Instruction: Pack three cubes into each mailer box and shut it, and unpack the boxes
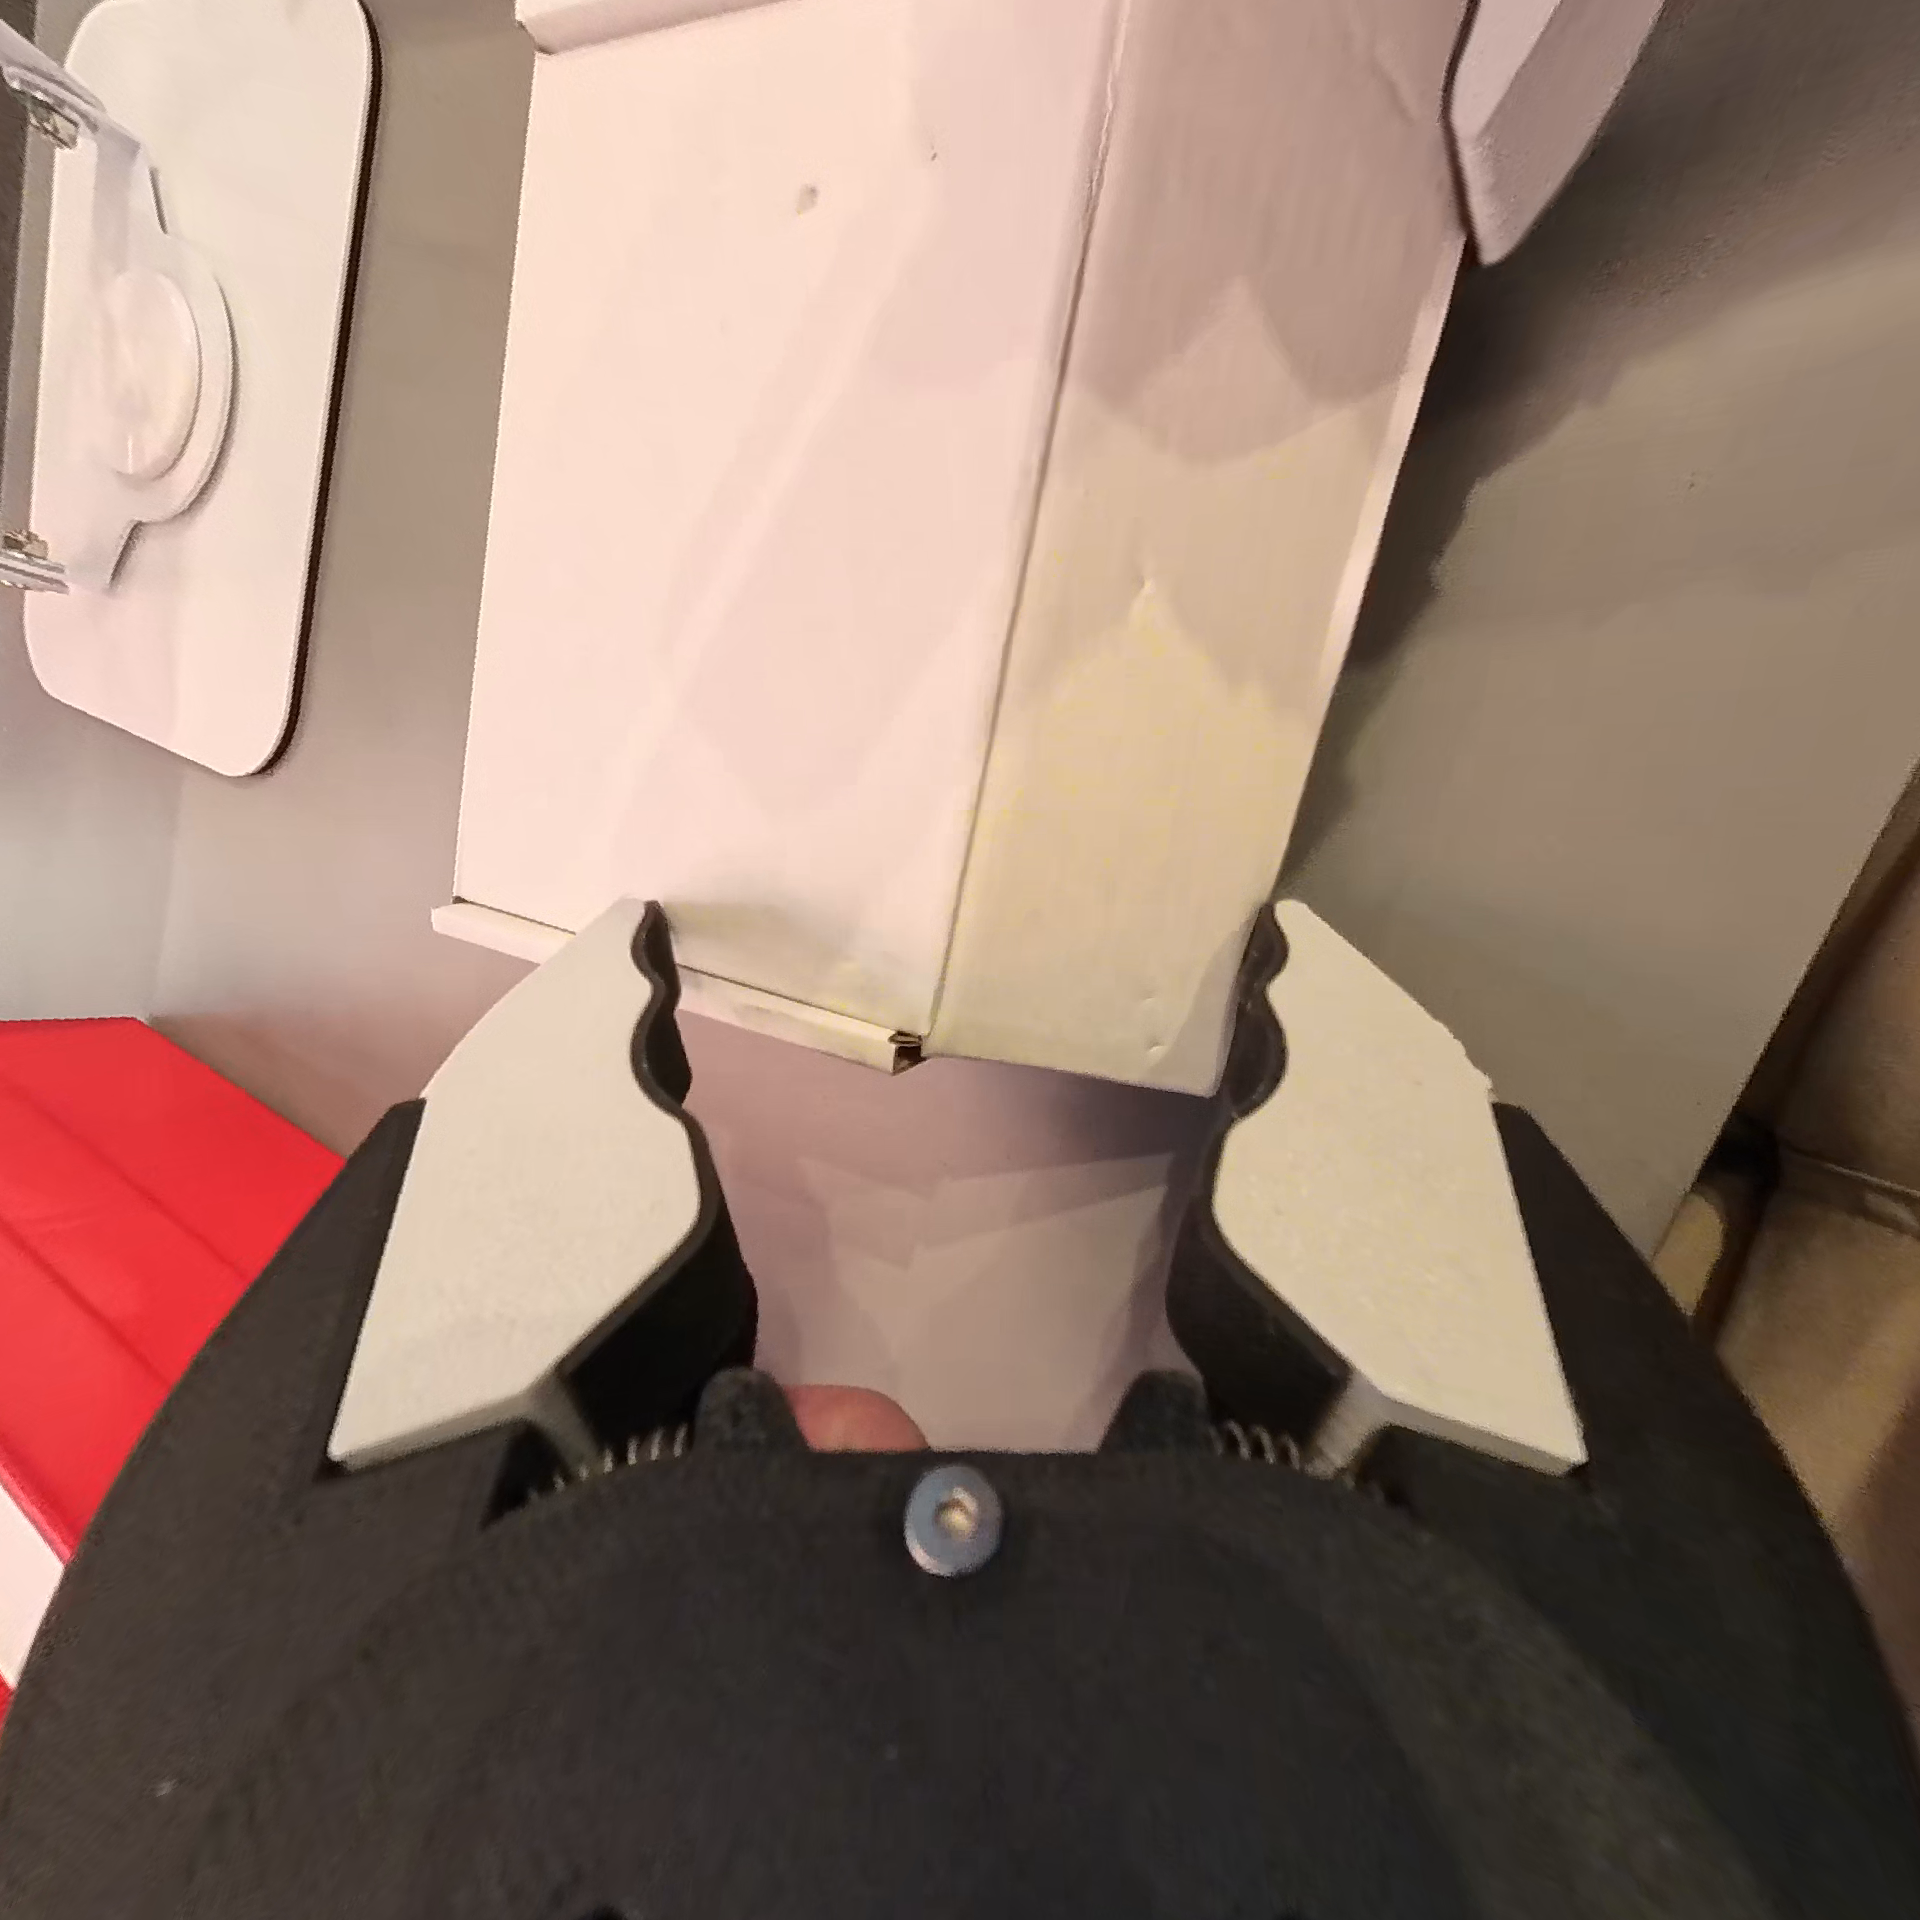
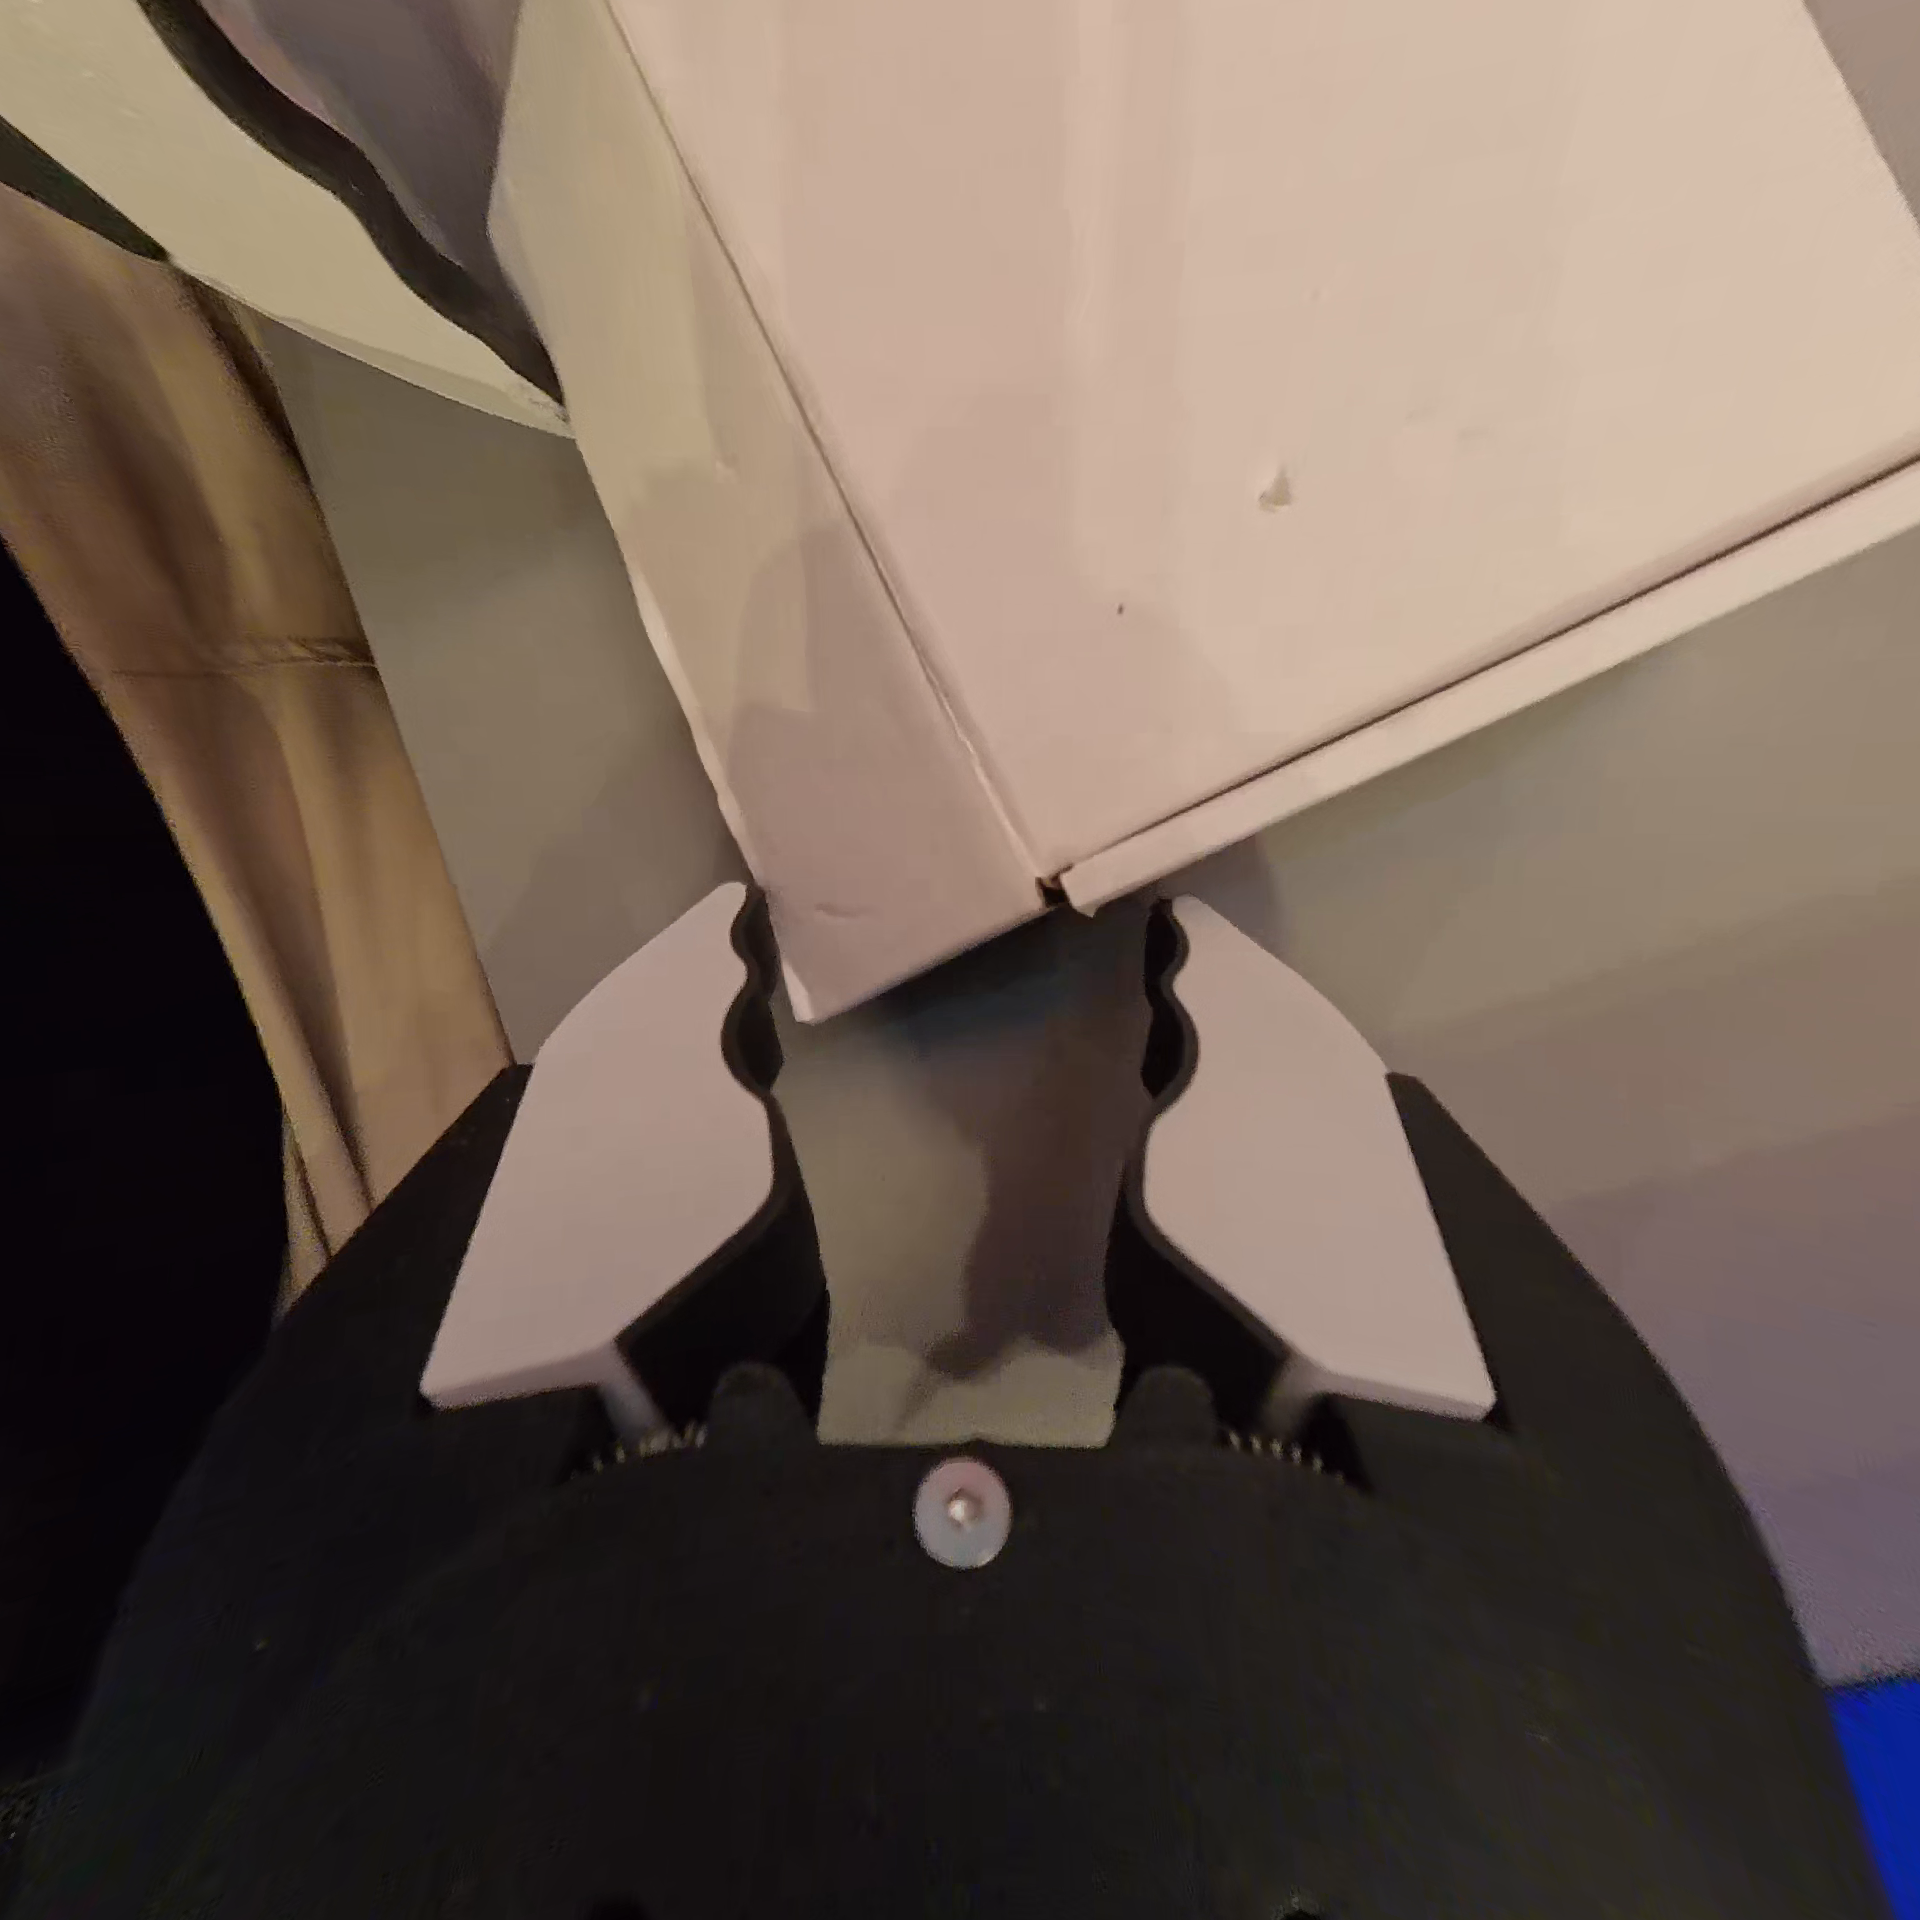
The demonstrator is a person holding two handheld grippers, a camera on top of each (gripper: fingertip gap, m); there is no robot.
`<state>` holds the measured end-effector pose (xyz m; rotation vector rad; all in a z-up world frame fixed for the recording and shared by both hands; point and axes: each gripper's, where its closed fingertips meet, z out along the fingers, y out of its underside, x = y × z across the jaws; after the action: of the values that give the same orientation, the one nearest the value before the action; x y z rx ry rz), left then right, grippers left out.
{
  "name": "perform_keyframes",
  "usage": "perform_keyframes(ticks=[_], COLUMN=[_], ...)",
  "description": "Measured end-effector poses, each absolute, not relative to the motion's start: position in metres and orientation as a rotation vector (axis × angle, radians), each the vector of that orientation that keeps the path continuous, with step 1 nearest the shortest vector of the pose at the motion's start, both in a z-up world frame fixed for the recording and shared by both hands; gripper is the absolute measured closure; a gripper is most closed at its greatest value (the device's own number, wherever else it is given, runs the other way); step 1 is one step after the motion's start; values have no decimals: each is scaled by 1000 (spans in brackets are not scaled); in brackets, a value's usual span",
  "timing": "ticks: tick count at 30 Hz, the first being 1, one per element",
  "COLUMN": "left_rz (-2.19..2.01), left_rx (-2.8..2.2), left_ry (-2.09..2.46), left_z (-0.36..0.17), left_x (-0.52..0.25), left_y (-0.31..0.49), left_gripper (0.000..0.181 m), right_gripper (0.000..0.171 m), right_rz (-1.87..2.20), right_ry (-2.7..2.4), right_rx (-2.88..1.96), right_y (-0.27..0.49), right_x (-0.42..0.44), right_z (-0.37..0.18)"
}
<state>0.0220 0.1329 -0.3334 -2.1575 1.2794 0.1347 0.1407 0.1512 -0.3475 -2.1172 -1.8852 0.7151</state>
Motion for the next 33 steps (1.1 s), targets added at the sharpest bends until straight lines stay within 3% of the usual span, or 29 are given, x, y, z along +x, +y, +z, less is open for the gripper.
perform_keyframes(ticks=[9, 13, 20, 33], left_rz=[216, 219, 268, 256], left_rx=[-2123, -2112, -2052, -1993], left_ry=[1310, 1305, 1339, 1320], left_z=[-335, -335, -336, -336], left_x=[19, 18, 17, 19], left_y=[136, 138, 140, 143], left_gripper=[84, 85, 87, 89], right_gripper=[112, 105, 107, 67], right_rz=[572, 546, 409, 256], right_ry=[-1953, -1944, -1976, -2009], right_rx=[-2019, -1974, -1823, -1623], right_y=[163, 165, 175, 179], right_x=[139, 139, 138, 129], right_z=[-355, -347, -325, -322])
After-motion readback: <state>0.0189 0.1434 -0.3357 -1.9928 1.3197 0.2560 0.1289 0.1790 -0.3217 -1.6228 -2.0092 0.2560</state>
